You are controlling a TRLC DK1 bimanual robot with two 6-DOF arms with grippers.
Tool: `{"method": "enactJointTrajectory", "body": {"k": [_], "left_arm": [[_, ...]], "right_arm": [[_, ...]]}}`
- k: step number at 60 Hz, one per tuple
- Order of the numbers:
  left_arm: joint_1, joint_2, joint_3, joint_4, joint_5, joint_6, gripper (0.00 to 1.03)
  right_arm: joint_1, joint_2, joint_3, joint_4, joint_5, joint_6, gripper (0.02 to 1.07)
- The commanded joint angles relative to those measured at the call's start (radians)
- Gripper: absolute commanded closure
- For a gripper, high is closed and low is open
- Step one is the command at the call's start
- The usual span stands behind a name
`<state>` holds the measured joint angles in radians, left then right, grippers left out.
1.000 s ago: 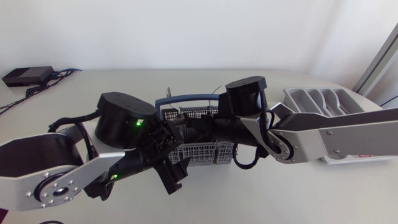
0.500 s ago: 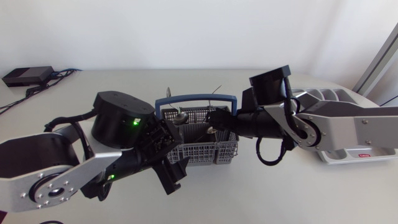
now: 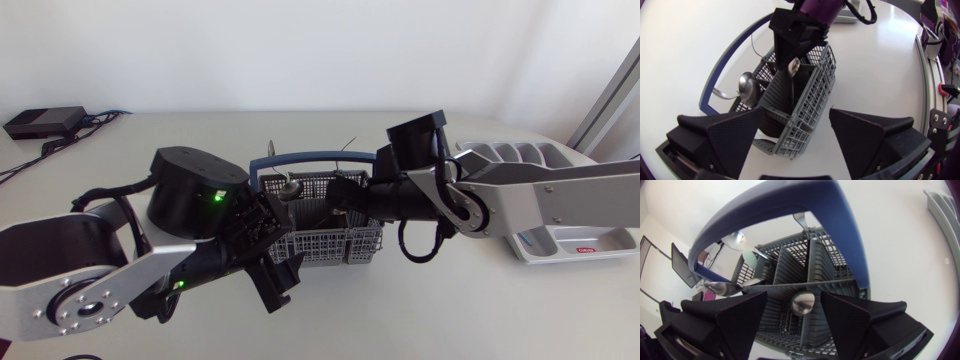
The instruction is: Sort the cutlery from the basket into the organizer compartments.
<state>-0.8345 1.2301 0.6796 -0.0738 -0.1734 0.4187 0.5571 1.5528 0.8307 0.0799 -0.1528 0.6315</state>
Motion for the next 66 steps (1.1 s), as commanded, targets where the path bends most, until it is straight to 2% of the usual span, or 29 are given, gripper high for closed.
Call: {"method": "enactJointTrajectory", "body": {"k": [1, 26, 47, 66], "left_arm": [[-0.009, -0.014, -0.025, -0.006, -0.003, -0.018, 0.11], [-0.009, -0.011, -0.026, -0.004, -0.003, -0.020, 0.11], [-0.009, -0.012, -0.028, -0.006, -0.003, -0.020, 0.11], [-0.009, -0.011, -0.032, -0.003, -0.003, -0.020, 0.11]], "right_arm": [[0.013, 0.029, 0.007, 0.006, -0.007, 0.030, 0.32], [0.029, -0.008, -0.028, 0.078, -0.062, 0.037, 0.32], [0.043, -0.054, -0.041, 0.067, -0.065, 0.039, 0.32], [0.056, -0.017, -0.024, 0.047, -0.097, 0.045, 0.32]]}}
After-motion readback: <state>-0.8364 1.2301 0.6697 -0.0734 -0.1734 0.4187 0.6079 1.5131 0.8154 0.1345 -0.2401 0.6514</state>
